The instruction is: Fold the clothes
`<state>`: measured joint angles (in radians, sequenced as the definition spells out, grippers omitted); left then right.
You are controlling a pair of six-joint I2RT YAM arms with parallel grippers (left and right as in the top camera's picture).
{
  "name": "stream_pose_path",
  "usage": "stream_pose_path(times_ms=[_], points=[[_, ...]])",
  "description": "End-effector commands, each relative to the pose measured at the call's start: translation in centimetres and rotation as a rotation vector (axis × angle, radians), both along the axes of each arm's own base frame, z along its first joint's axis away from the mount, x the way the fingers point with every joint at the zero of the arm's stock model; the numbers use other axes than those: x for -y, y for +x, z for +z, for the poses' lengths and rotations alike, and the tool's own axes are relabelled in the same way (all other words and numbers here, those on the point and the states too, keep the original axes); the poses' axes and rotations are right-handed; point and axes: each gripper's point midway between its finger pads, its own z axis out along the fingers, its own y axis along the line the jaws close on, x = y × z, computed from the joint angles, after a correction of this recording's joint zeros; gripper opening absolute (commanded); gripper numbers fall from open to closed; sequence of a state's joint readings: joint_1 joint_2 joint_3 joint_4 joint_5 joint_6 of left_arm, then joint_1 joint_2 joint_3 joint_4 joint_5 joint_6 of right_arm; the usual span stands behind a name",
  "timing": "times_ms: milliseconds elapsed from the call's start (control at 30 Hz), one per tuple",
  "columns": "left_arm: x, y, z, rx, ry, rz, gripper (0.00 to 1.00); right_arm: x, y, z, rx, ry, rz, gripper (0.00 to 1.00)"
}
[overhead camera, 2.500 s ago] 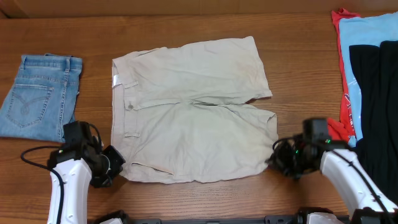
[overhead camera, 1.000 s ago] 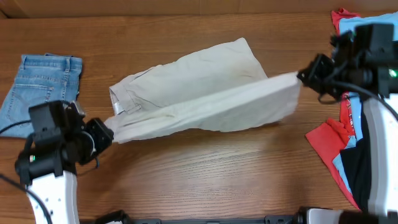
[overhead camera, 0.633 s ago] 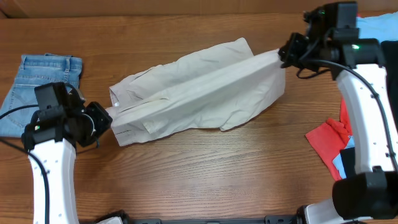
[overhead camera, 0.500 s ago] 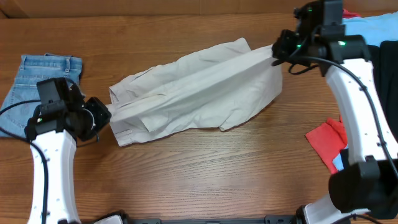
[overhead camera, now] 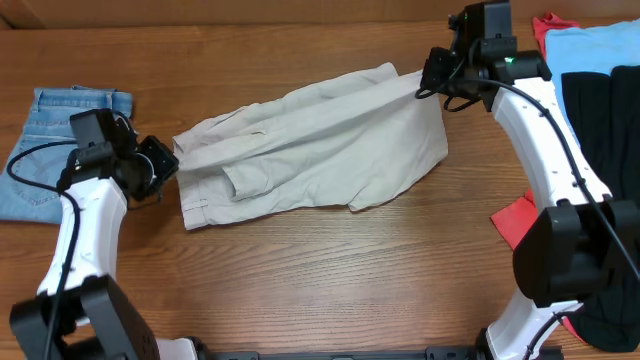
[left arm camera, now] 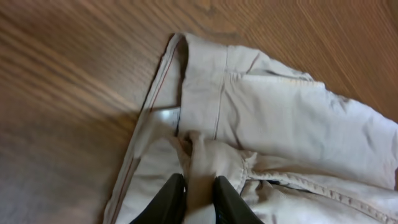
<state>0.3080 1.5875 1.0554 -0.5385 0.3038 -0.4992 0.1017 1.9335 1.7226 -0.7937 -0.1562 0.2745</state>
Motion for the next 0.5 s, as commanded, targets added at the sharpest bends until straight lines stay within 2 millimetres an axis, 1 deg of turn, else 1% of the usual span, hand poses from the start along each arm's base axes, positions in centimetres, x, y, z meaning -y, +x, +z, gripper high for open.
stream_pose_path(times_ms=[0,200,367,467], points=[[-0.8,1.2,-0.3,0.015,0.017,0.013,0.2,1.8,1.6,-0.2,0.028,-0.058,-0.045,0.04],[-0.2,3.0,-0.5,0.068,0.032,-0.013,0.19,1.4,3.2,-1.7,0.049,-0.045,-0.036,0.04],[0.1,4.6,0.2,0.131,0.06,-0.028,0.2,1.0,4.5,-1.4,0.099,-0.038,-0.032,0.04],[-0.1,5.0,0.4,0.142,0.081,-0.004,0.21,0.7,5.1,-1.3,0.126,-0.033,-0.032,0.04]])
